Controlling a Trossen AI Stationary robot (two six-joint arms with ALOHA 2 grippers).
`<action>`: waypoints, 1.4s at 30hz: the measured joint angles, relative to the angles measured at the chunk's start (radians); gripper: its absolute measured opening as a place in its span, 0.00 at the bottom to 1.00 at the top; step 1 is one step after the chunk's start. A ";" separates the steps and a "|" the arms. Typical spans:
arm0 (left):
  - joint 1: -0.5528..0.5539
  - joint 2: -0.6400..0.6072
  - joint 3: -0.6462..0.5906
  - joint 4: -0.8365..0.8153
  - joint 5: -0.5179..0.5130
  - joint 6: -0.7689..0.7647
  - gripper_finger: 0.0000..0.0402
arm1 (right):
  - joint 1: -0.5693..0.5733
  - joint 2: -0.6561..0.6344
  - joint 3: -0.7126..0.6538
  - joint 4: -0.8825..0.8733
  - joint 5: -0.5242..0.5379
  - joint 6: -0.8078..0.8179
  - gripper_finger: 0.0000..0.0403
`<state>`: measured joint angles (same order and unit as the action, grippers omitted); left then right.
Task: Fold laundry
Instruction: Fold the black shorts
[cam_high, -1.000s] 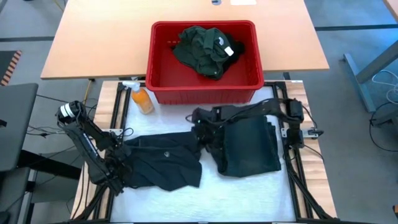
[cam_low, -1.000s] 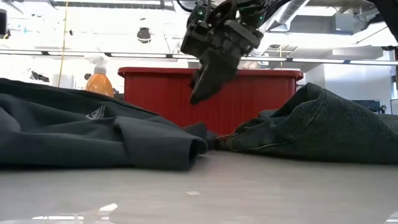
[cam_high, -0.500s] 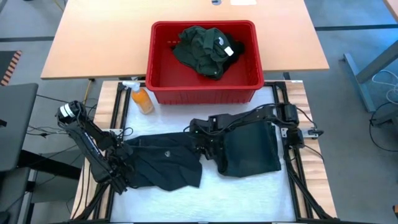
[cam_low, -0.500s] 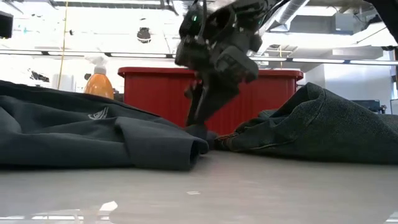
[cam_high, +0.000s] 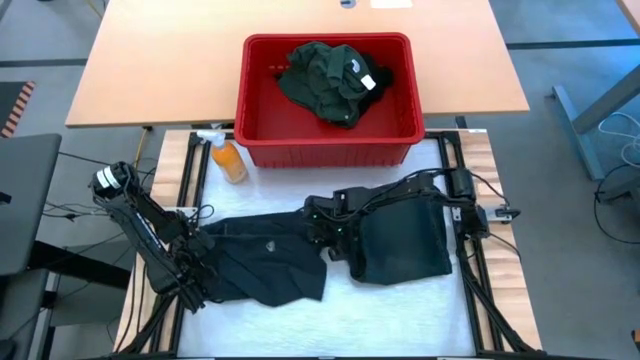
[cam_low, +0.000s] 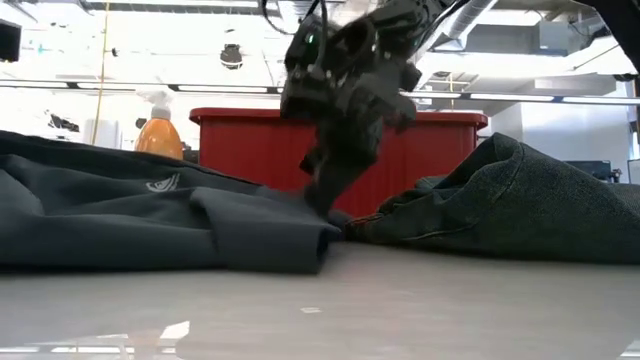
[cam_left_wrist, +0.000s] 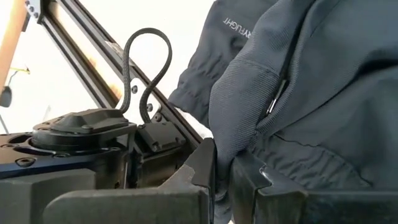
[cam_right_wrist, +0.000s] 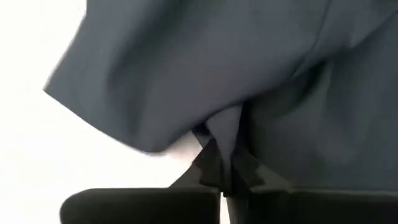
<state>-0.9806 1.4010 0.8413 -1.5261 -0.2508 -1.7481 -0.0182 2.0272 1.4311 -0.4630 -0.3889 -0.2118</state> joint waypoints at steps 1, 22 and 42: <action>0.000 0.000 0.000 0.000 0.001 0.000 0.03 | -0.005 -0.020 0.000 -0.015 0.000 0.010 0.05; 0.001 0.000 0.000 -0.045 0.063 -0.116 0.03 | -0.167 -0.195 0.000 -0.517 -0.085 0.104 0.17; 0.001 0.000 0.000 -0.045 0.107 -0.107 0.03 | -0.157 -0.253 0.002 -0.143 -0.160 0.070 0.45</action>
<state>-0.9798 1.4010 0.8417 -1.5712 -0.1436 -1.8549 -0.1748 1.7745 1.4330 -0.6058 -0.5488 -0.1421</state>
